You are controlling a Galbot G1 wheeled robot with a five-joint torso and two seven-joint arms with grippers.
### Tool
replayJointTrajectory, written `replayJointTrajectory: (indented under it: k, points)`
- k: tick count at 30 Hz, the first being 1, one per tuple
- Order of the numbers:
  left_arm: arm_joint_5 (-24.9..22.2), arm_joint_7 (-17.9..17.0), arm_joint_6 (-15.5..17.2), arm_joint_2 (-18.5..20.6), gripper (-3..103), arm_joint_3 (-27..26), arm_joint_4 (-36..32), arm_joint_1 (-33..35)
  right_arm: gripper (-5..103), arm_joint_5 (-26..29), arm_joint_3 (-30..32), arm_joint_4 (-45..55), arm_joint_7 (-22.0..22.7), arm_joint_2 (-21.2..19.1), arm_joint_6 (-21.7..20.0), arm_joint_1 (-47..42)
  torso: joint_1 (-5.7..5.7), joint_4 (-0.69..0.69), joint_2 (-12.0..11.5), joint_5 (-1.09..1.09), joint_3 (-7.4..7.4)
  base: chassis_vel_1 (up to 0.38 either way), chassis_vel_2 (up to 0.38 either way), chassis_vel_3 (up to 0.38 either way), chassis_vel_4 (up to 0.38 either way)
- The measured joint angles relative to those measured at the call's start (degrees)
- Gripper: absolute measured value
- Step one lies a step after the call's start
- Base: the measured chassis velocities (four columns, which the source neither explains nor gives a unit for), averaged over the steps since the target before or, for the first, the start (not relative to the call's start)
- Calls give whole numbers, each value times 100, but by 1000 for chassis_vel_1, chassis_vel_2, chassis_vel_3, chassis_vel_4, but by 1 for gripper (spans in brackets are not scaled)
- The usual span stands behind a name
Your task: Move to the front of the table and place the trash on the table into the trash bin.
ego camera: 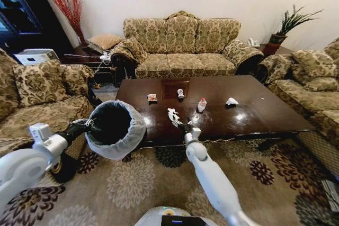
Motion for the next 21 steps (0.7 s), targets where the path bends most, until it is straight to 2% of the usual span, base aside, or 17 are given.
replayJointTrajectory:
  k: [3,4,7,11,12,16,18,20,21]
  points:
    - [17,13,-6,-34,3,8,-16,2,100,-278,-35,-498,-16,195,60,338,0,0,0,-6,0,-22,-46,24,32]
    - [28,9,-9,-45,3,29,-16,-14,103,-342,-71,-779,-46,282,55,494,0,1,0,-5,0,0,0,0,0]
    - [55,5,-13,-64,3,87,-16,-51,101,-390,-98,-1203,-142,417,12,716,0,3,0,-9,0,0,0,0,0]
    - [100,4,-27,-90,3,122,-14,-60,89,-420,-104,-1609,-179,564,-77,836,0,3,0,-5,-1,0,0,0,0]
    - [100,4,-27,-90,3,122,-14,-60,89,-420,-104,-1609,-179,564,-77,836,0,3,0,-5,-1,0,0,0,0]
    - [138,18,-72,-97,3,139,43,-60,74,-382,-102,-1714,-237,578,-123,846,0,0,0,-4,0,0,0,0,0]
    - [142,19,-80,-98,3,143,48,-61,74,-371,-97,-1721,-252,578,-136,846,0,0,0,-4,0,0,0,0,0]
    - [152,22,-88,-100,3,148,50,-59,66,-352,-96,-1721,-268,579,-145,844,0,1,0,-4,-1,0,0,0,0]
    - [152,22,-88,-100,3,148,50,-59,66,-352,-96,-1721,-268,579,-145,844,0,1,0,-4,-1,0,0,0,0]
